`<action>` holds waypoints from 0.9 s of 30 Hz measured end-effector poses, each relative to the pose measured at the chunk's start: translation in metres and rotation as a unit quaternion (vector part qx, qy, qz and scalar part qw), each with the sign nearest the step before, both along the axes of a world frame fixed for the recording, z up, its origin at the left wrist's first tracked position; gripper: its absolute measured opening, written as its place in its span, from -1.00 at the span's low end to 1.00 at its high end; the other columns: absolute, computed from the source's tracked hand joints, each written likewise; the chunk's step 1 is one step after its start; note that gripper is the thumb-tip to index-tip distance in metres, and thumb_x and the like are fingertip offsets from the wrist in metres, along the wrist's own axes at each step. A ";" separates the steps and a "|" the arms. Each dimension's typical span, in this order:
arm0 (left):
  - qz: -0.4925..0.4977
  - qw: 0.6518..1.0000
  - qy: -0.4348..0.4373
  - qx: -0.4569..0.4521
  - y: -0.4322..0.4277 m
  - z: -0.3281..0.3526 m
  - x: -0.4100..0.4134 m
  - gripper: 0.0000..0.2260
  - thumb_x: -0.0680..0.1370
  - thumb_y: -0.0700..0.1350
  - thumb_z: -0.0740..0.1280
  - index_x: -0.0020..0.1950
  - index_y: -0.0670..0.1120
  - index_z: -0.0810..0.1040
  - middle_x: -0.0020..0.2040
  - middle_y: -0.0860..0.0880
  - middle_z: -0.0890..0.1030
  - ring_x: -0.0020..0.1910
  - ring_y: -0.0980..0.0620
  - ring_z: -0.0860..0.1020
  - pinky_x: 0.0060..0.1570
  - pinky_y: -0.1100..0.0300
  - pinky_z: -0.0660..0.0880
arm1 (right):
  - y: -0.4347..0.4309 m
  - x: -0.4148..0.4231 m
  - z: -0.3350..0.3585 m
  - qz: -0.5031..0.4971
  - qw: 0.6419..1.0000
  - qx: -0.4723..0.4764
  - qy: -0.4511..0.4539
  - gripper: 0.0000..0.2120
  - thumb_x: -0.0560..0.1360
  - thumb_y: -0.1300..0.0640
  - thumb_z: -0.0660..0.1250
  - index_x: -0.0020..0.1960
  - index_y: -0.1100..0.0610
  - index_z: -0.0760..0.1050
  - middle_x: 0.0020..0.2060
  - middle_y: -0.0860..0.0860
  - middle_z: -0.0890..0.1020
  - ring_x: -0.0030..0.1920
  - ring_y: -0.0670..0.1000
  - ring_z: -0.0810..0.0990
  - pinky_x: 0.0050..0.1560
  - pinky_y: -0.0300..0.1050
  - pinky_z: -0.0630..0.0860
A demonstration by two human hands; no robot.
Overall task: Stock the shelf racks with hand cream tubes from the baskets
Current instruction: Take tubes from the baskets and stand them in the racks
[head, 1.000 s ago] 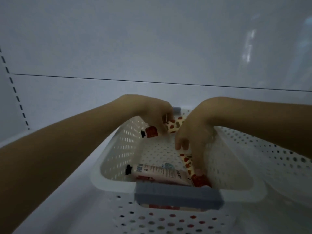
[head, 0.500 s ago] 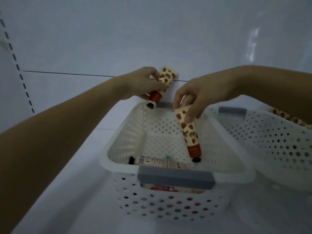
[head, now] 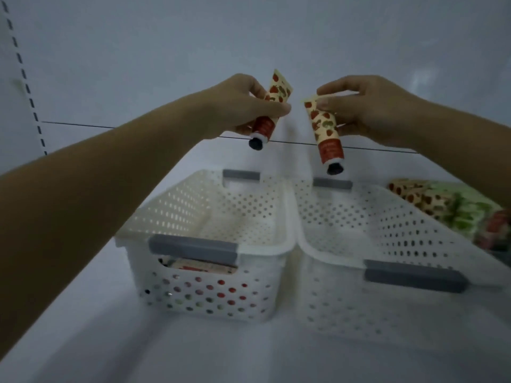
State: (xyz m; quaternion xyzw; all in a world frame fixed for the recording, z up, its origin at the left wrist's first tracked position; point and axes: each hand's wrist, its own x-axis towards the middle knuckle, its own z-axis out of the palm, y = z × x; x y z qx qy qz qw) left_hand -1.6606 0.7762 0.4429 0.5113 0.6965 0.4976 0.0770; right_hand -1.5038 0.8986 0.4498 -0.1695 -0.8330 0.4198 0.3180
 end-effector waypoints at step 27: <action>0.158 0.984 0.084 0.010 0.110 -0.054 0.187 -0.48 0.55 -0.11 0.26 0.46 -0.10 0.13 0.27 -0.18 0.44 0.16 -0.12 0.50 0.06 0.12 0.47 | 0.090 0.156 -0.049 0.026 0.997 0.076 -0.013 -0.91 0.49 0.24 0.34 -0.05 0.13 0.46 -0.20 0.00 0.63 -0.18 -0.06 0.60 -0.03 -0.12 0.56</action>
